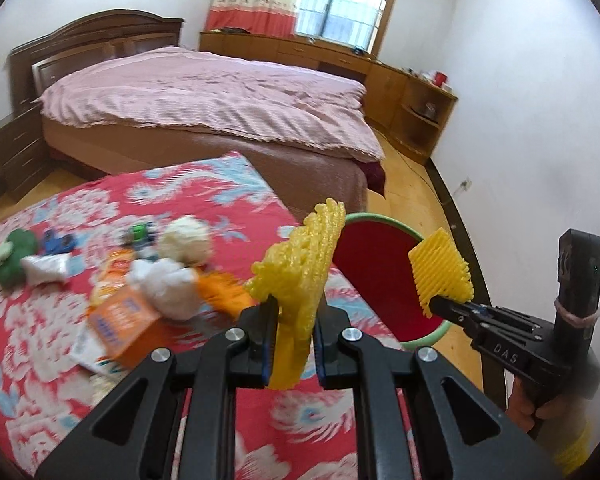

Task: Collect trash
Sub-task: 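Carry both foam nets over the red bucket and open both tools, then grasp the crumpled white plastic bag with the left tool, then grasp the orange printed box with the right tool while the left tool holds the bag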

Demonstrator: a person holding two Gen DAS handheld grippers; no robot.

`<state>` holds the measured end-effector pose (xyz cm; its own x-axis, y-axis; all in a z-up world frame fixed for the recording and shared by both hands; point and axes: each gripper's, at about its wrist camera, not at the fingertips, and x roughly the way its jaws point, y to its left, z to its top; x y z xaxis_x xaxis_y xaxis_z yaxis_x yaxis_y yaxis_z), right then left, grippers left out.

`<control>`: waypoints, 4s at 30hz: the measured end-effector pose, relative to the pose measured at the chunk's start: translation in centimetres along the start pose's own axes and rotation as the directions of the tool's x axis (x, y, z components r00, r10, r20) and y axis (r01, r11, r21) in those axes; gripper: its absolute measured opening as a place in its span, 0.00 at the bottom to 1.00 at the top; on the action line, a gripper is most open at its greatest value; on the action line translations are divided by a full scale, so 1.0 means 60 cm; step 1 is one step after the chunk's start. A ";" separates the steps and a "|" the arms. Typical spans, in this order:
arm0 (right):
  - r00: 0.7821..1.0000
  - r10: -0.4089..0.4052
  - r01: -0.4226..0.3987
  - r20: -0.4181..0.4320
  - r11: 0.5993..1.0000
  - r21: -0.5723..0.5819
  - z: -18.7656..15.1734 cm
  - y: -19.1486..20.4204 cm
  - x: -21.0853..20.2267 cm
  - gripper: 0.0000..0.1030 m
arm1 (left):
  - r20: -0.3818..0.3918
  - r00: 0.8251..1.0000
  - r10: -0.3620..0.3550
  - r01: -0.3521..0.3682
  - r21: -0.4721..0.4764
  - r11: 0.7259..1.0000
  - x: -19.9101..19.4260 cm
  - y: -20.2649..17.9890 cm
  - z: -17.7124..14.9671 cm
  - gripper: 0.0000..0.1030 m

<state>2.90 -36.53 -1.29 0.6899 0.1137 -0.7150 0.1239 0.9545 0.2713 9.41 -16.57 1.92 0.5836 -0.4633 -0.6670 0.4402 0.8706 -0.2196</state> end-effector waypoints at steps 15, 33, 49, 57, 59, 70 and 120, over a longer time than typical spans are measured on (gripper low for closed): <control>0.999 -0.034 0.037 -0.025 0.991 0.131 -0.007 -0.125 0.038 0.15 | -0.169 0.984 -0.052 0.069 0.095 0.993 0.177 -0.112 0.020 0.14; 1.000 -0.022 0.023 -0.010 0.987 0.161 -0.009 -0.133 0.035 0.44 | -0.213 0.977 -0.027 0.047 0.088 0.995 0.199 -0.125 0.010 0.47; 0.999 0.035 -0.034 -0.007 0.990 0.136 -0.032 -0.063 -0.005 0.56 | -0.171 0.985 0.019 -0.017 0.010 1.000 0.086 -0.058 -0.021 0.48; 0.997 0.071 -0.068 -0.020 0.992 0.103 -0.046 -0.008 -0.011 0.58 | -0.142 0.986 0.089 -0.097 -0.052 0.994 0.027 0.006 -0.044 0.48; 0.997 0.079 -0.076 -0.024 0.993 0.095 -0.050 0.006 -0.010 0.58 | -0.138 0.984 0.113 -0.123 -0.063 0.990 0.012 0.023 -0.052 0.48; 0.993 0.110 -0.107 -0.045 0.993 0.058 -0.070 0.066 -0.012 0.59 | -0.123 0.965 0.232 -0.248 -0.127 0.960 -0.047 0.107 -0.094 0.48; 0.971 0.191 -0.211 -0.142 0.966 -0.147 -0.066 0.261 0.078 0.80 | -0.094 0.947 0.307 -0.321 -0.320 0.891 -0.097 0.277 -0.143 0.29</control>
<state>5.24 -19.97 -2.91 0.5927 0.3315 -0.7341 -0.1309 0.9389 0.3184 7.50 2.02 -3.94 0.6236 -0.1557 -0.7661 -0.0131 0.9777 -0.2094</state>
